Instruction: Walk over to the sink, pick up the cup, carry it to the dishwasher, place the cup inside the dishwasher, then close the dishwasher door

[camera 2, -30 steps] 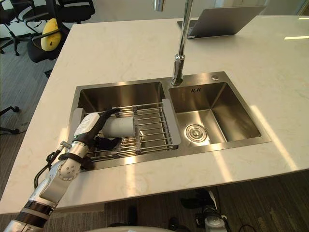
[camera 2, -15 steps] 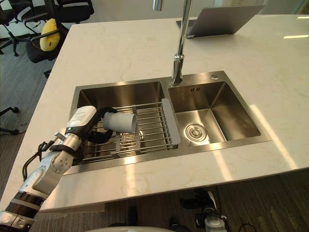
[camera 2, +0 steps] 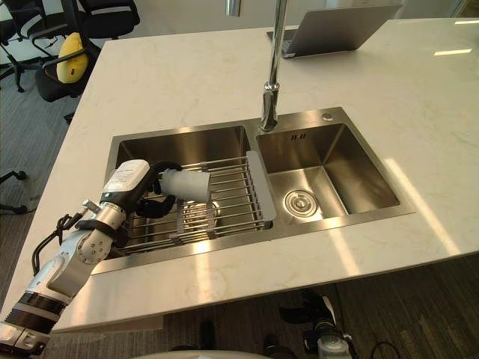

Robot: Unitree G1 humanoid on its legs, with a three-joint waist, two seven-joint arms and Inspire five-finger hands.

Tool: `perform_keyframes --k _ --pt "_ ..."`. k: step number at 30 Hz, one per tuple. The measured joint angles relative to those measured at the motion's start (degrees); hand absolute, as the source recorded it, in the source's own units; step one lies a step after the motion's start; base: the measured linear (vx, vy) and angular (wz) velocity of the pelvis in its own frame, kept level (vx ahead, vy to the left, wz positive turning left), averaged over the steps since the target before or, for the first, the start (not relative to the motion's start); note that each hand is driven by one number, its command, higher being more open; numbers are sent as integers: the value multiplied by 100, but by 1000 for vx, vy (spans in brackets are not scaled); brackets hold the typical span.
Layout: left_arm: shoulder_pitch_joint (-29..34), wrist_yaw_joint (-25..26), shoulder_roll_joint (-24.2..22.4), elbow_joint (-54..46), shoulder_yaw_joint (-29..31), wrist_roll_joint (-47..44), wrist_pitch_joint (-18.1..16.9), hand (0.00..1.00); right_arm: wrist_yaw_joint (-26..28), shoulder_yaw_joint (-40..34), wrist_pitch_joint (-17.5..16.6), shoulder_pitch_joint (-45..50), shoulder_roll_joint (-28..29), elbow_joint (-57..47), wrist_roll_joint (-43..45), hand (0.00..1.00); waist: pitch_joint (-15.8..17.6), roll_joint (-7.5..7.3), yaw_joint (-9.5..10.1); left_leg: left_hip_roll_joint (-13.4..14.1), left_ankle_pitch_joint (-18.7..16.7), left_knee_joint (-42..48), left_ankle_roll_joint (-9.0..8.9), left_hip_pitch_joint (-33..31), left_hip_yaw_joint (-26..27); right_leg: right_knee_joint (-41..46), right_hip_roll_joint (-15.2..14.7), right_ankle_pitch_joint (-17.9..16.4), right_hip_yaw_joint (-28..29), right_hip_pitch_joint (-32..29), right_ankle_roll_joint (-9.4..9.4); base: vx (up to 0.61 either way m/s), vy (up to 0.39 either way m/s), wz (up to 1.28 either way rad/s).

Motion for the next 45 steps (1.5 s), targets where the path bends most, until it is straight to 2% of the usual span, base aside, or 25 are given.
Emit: perform_keyframes --k 6,9,10,18,29,37,45 --pt "9 26 -33 -25 17 -247 -2 30 -3 0 0 45 0 7 0 90 1 9 5 -1 0 0 0 19 -2 -1 0 2 -3 23 0 0 0 0" --pt "61 57 -279 -87 131 -538 -2 30 -8 -1 0 56 2 7 0 90 3 12 7 -7 0 0 0 37 -13 -6 -4 2 -13 52 1 0 0 0" --pt "77 66 -323 -107 153 -607 -2 90 -10 -1 1 56 3 7 0 90 3 12 7 -6 0 0 1 37 -16 -6 -4 2 -16 55 1 0 0 0" --pt "184 158 -619 -152 203 -784 1 90 -29 -2 1 49 6 17 0 90 15 30 14 -8 2 -1 2 44 -54 -11 -2 2 -55 87 2 0 0 0" --pt "191 194 -570 -359 208 -320 -2 90 -89 -2 -1 51 7 19 0 90 17 28 12 -8 2 -1 2 76 -94 -49 1 1 -96 154 2 0 0 0" --pt "191 546 -567 -424 211 -95 -2 90 -122 8 -23 56 12 19 0 90 25 15 13 -6 2 -1 2 80 -99 -49 1 0 -98 158 2 -9 -4 0" --pt "190 657 -567 -559 207 145 -37 90 -131 12 -57 51 12 20 0 90 31 6 7 -5 1 -2 2 76 -107 -50 5 -1 -106 157 4 0 0 0"
